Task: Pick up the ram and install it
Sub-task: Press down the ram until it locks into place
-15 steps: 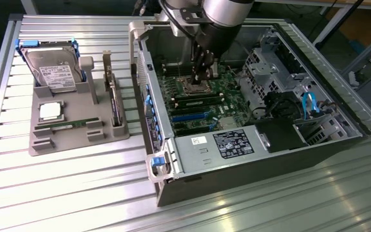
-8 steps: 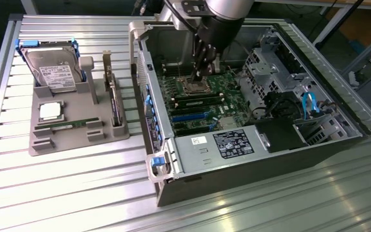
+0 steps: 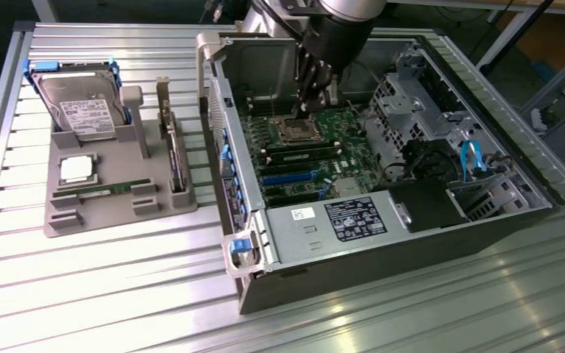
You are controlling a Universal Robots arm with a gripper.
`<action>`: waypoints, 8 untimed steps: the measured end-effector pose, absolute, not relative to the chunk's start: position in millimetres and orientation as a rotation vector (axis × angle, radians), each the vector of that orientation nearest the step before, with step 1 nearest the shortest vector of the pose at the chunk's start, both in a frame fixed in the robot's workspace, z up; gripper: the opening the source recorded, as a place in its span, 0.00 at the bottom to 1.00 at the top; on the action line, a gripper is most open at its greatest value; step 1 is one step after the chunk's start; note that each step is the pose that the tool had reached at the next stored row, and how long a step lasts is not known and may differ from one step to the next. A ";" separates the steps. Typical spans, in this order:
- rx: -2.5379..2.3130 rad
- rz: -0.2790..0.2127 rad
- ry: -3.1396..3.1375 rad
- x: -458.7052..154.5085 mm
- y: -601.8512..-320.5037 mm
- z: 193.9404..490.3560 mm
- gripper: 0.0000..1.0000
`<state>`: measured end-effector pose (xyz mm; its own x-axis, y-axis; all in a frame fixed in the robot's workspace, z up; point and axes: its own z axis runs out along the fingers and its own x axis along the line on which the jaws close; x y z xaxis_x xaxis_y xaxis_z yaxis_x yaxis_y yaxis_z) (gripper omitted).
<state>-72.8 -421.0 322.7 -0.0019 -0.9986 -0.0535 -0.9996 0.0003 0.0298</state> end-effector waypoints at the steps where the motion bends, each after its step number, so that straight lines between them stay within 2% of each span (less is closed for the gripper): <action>1: -2.207 0.092 2.210 -72.8 -421.0 322.8 0.10; 8: -2.208 0.092 2.210 -68.0 -421.0 322.9 0.10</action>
